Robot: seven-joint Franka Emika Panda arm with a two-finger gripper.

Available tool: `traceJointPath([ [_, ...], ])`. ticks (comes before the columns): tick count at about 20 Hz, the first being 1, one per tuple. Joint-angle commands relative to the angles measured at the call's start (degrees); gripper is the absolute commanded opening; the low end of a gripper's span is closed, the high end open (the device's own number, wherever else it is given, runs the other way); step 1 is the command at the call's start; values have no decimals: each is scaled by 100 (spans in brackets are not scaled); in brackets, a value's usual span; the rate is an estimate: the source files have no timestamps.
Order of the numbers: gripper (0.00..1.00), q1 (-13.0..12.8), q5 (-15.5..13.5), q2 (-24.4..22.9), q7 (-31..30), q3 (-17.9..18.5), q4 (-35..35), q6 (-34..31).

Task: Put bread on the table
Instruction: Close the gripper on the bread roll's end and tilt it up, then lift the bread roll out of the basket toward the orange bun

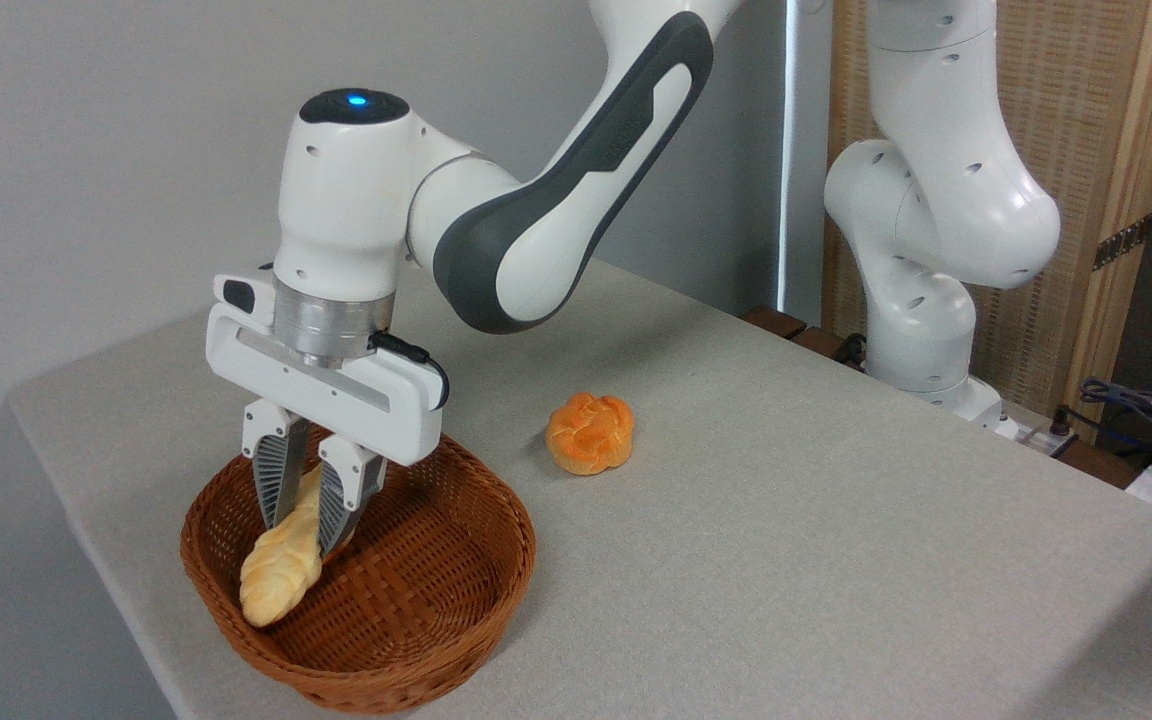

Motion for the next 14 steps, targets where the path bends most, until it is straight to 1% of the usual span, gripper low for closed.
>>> traceJointPath([
  [1,40,11,59,-324,-12,39,-35,-288],
  [3,40,11,59,-525,-3,48,-35,-586],
  [6,42,11,59,-850,120,57,-35,-1218],
  [10,43,11,59,-1325,199,74,-35,-2018],
  [14,43,2,59,-1686,953,57,-52,-3248],
])
